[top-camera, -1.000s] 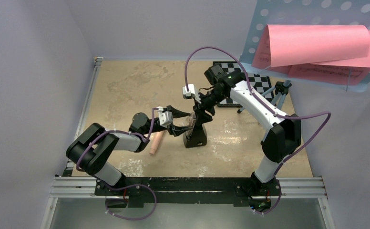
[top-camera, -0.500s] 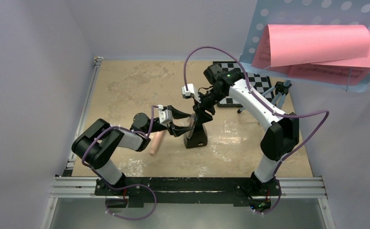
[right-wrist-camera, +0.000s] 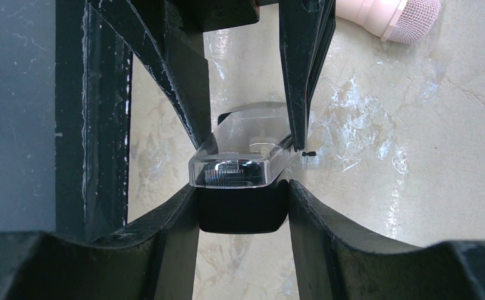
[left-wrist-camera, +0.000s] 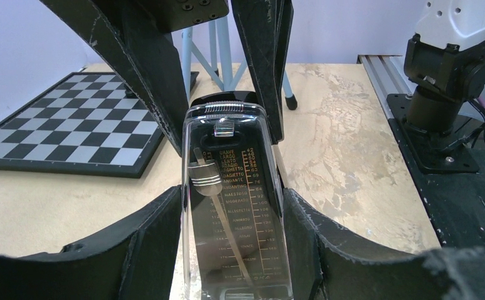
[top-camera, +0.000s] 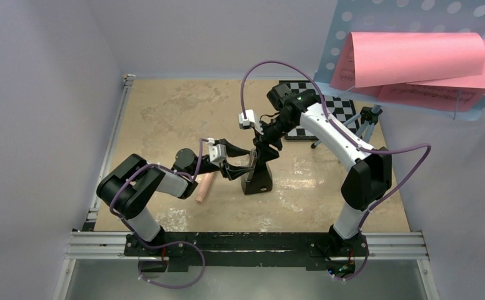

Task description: Pack up the instrument practice props

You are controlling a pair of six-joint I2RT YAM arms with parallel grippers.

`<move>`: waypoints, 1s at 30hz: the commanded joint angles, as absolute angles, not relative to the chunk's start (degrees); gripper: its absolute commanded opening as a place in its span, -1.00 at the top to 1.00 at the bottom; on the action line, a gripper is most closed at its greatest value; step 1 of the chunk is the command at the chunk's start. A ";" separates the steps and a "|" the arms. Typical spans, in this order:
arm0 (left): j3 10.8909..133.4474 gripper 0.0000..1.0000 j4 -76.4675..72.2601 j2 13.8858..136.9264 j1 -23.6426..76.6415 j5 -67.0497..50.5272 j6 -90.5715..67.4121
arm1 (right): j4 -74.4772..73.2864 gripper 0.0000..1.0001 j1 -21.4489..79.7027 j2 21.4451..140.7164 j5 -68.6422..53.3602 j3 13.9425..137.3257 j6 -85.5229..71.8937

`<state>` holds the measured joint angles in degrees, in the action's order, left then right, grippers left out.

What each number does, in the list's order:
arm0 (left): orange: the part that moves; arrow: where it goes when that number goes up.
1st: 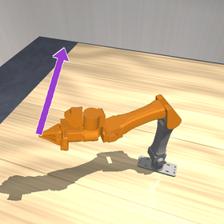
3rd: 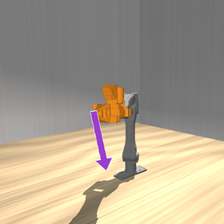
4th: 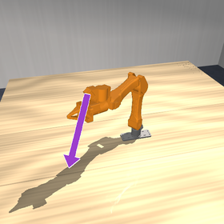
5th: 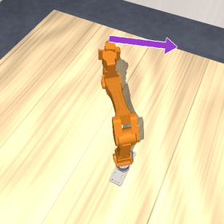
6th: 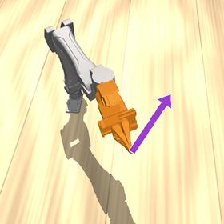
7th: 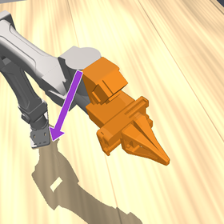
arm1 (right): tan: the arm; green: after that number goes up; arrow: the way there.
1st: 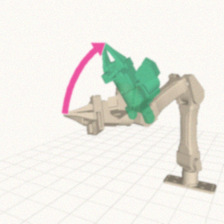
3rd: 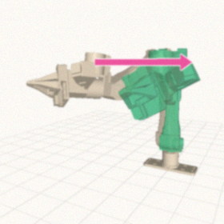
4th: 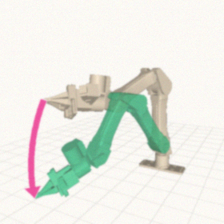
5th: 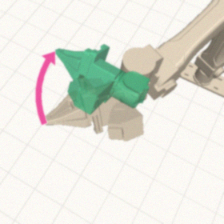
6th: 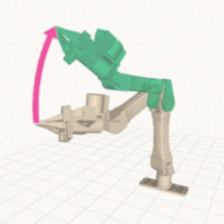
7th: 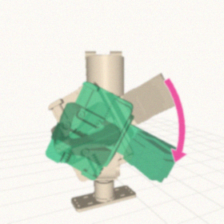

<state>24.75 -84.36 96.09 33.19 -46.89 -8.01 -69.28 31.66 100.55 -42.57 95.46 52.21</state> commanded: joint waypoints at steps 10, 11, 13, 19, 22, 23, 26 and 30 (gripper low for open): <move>28.50 1.00 -89.23 99.32 37.09 -38.91 -15.20 | -70.10 1.00 33.54 102.71 -49.47 93.97 46.93; 28.74 1.00 -89.28 99.38 37.09 -37.46 -17.69 | -68.93 1.00 33.49 102.70 -49.23 93.87 45.65; 28.65 1.00 -89.18 99.57 37.18 -34.28 -23.19 | -66.58 1.00 33.49 102.45 -48.74 93.27 43.76; 25.03 1.00 -88.97 99.02 39.67 -31.21 -18.55 | -64.43 1.00 33.53 102.35 -48.69 91.96 43.56; 23.06 1.00 -85.79 98.83 40.48 -32.04 -11.57 | -63.01 1.00 33.60 101.84 -48.56 90.63 44.12; 22.84 1.00 -83.49 98.79 40.64 -33.10 -9.14 | -62.72 1.00 33.65 101.74 -48.71 90.33 44.47; 21.79 1.00 -80.94 98.10 40.69 -33.03 -1.24 | -63.86 1.00 34.34 101.43 -49.32 89.70 48.11; 23.53 1.00 -79.73 97.35 39.77 -35.10 5.11 | -65.36 1.00 35.70 100.16 -50.14 87.52 54.05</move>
